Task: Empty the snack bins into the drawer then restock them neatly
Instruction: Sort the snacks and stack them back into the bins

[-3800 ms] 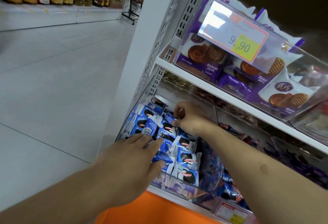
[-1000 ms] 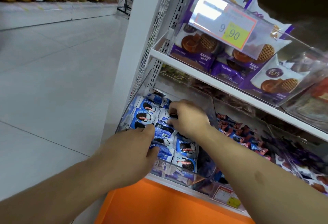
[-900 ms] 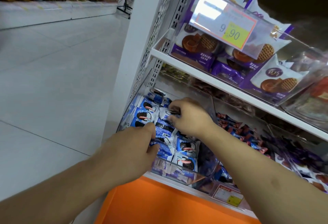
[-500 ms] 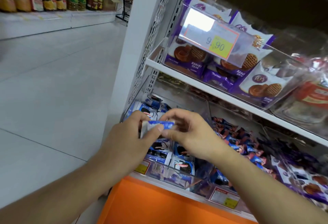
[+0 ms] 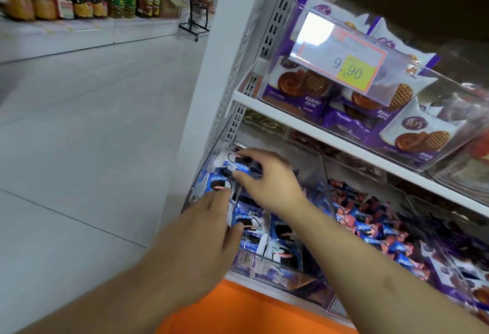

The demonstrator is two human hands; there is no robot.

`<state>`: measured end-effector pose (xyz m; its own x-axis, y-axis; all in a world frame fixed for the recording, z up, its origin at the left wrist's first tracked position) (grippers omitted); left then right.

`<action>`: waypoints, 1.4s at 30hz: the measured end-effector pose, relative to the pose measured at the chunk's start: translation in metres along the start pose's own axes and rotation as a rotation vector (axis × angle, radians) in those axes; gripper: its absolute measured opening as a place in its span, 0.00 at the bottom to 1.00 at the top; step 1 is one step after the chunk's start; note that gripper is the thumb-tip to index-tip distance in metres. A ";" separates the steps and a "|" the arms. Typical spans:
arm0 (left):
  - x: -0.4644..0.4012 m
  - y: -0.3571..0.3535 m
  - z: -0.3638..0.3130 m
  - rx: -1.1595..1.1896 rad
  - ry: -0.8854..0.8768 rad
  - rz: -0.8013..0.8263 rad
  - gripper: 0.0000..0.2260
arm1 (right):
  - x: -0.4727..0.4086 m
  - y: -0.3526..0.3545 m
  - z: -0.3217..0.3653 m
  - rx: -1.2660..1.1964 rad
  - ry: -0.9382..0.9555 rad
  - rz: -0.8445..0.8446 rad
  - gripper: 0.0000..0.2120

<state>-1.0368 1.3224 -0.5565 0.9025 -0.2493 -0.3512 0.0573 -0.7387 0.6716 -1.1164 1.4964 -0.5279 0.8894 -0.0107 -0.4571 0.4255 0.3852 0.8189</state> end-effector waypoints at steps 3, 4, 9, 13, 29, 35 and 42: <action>0.008 -0.006 0.000 -0.120 -0.161 0.029 0.24 | -0.010 -0.038 -0.008 0.178 -0.006 0.100 0.23; 0.007 -0.007 0.000 -0.153 -0.169 0.053 0.26 | -0.011 -0.045 -0.011 0.216 -0.019 0.117 0.23; 0.007 -0.009 -0.004 -0.162 -0.188 0.064 0.22 | -0.008 -0.033 -0.020 0.200 -0.118 0.017 0.26; 0.008 -0.014 -0.002 -0.209 -0.175 0.117 0.32 | 0.006 -0.043 -0.039 0.305 -0.211 0.303 0.29; 0.013 -0.007 -0.006 -0.128 -0.275 0.096 0.17 | 0.018 -0.009 -0.020 0.088 -0.205 0.227 0.31; 0.046 0.024 -0.015 -0.171 -0.433 0.164 0.19 | 0.144 0.096 0.038 -0.358 0.124 0.027 0.13; 0.126 -0.046 0.051 -0.428 -0.478 0.524 0.24 | 0.330 0.015 -0.059 -0.065 -0.137 0.784 0.26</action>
<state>-0.9474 1.2932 -0.6655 0.5839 -0.8058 -0.0987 -0.0755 -0.1750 0.9817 -0.8266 1.5533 -0.6872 0.9400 0.1741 0.2935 -0.3391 0.3806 0.8603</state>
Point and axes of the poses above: each hand's wrist, its own x-axis away from the middle knuckle, its own y-axis out of the back of the hand, z = x × y, the point moved 4 cm from there along -x, towards the middle knuckle, and after that the axes turned 12 degrees about -z, right-handed, at the moved point
